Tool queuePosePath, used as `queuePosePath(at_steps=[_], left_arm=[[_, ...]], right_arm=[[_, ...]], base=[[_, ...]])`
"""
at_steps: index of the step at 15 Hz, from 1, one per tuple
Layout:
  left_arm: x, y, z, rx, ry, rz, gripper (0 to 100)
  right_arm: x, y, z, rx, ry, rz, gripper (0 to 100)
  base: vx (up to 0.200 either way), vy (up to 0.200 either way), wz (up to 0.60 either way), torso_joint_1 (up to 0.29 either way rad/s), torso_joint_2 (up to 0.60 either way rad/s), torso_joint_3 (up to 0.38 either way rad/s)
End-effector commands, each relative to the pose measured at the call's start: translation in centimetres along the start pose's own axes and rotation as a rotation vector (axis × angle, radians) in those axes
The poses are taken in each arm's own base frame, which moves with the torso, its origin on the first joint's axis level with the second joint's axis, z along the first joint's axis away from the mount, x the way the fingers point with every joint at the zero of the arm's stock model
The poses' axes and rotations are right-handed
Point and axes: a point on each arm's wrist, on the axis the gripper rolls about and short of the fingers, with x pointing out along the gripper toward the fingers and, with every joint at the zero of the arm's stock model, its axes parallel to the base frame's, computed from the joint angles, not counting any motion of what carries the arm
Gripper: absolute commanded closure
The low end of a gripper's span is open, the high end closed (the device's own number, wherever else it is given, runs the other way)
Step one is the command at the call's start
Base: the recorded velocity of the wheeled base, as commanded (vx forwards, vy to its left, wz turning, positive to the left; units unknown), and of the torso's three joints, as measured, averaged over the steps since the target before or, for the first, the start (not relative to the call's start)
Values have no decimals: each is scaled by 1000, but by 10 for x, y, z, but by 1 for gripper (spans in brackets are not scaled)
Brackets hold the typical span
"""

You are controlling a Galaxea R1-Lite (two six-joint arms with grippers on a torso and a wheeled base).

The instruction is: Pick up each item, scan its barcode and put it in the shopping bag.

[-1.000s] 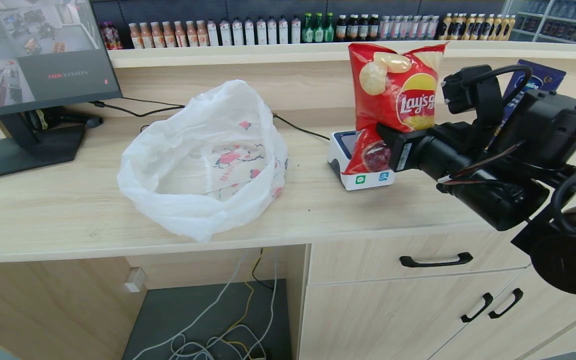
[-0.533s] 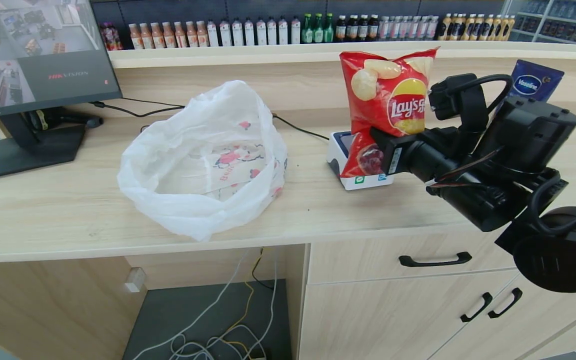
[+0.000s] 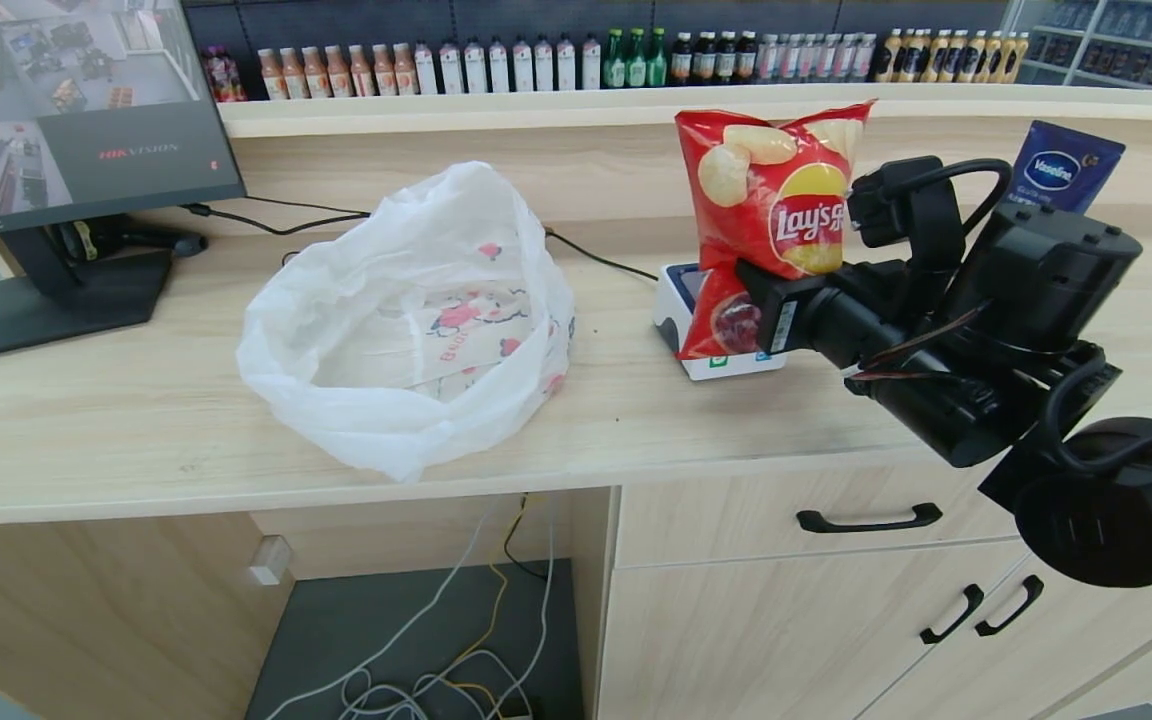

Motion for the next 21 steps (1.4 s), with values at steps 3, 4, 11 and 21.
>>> queuePosePath(at_steps=[3,4,11,21], left_arm=[[0,0,0,-2,-1,0,0],[0,0,0,-2,-1,0,0],[0,0,0,-2,-1,0,0],[0,0,0,0,-1,0,0]], right_arm=[[1,0,-2,-1,6,-1,100],[0,0,-2,-1,6,-1,100],[-3,-2,3,6,-7,-4,100],[-50,-16,41,30,-101,-8,100]], base=[[0,0,0,0,0,0],[0,0,0,0,0,0],[0,0,0,0,0,0],[0,0,0,0,0,0]])
